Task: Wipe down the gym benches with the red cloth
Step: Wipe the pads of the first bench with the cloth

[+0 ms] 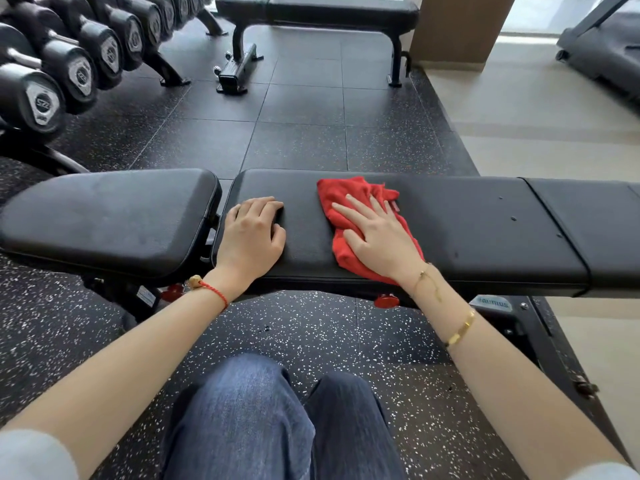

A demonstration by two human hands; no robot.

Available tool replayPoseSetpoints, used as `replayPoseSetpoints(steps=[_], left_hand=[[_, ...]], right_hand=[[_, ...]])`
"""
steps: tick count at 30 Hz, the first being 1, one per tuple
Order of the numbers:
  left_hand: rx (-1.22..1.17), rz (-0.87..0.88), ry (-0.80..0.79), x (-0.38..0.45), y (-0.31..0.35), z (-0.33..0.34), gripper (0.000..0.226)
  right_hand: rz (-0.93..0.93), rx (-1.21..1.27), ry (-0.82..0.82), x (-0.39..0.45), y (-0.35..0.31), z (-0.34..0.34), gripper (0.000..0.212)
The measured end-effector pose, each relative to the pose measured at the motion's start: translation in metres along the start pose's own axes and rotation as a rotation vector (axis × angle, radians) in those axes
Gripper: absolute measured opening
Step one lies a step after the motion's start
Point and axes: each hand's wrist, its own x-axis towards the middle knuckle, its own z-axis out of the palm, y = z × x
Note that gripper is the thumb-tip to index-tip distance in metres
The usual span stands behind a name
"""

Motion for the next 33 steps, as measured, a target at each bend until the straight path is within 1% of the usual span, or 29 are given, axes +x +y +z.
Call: replayPoseSetpoints(steps=[2,4,7,9,11,14,17,21,24,26,30,33], left_hand=[[-0.009,0.0,-0.006,0.0,-0.001,0.0,0.039],[-0.01,0.0,-0.013,0.0,0.0,-0.001,0.039],[-0.013,-0.01,-0.009,0.001,0.001,-0.001,0.037],[-0.019,-0.022,0.002,0.001,0.002,-0.001,0.035],[-0.022,-0.027,0.007,0.002,0.003,-0.001,0.034],[-0.01,-0.028,0.012,0.002,0.004,-0.002,0.033],[-0.009,-0.034,0.019,0.001,0.004,-0.001,0.034],[-0.034,-0.027,0.009,0.0,0.002,-0.002,0.034],[-0.06,-0.03,0.02,-0.001,0.0,-0.004,0.031],[-0.094,-0.032,0.037,-0.001,0.0,-0.008,0.029],[-0.133,-0.043,0.072,-0.003,-0.007,-0.018,0.033],[-0.126,-0.063,0.093,-0.004,-0.017,-0.028,0.036]], right_hand=[[0.019,-0.013,0.014,-0.012,0.018,-0.006,0.051],[0.104,-0.042,0.02,-0.012,0.04,-0.015,0.05],[0.255,-0.086,0.006,0.011,0.061,-0.022,0.05],[0.307,-0.123,-0.017,0.034,0.056,-0.018,0.051],[0.285,-0.137,-0.039,0.052,0.039,-0.009,0.052],[0.155,-0.115,-0.052,0.06,0.004,0.004,0.052],[0.026,-0.065,-0.054,0.042,-0.019,0.01,0.053],[-0.06,-0.011,-0.043,0.001,-0.011,0.001,0.053],[-0.008,0.005,0.007,-0.018,0.007,-0.006,0.053],[0.039,0.014,0.017,-0.013,0.014,-0.007,0.052],[0.129,-0.053,0.0,0.034,0.013,-0.001,0.05],[0.144,-0.071,-0.059,0.077,-0.008,0.01,0.051]])
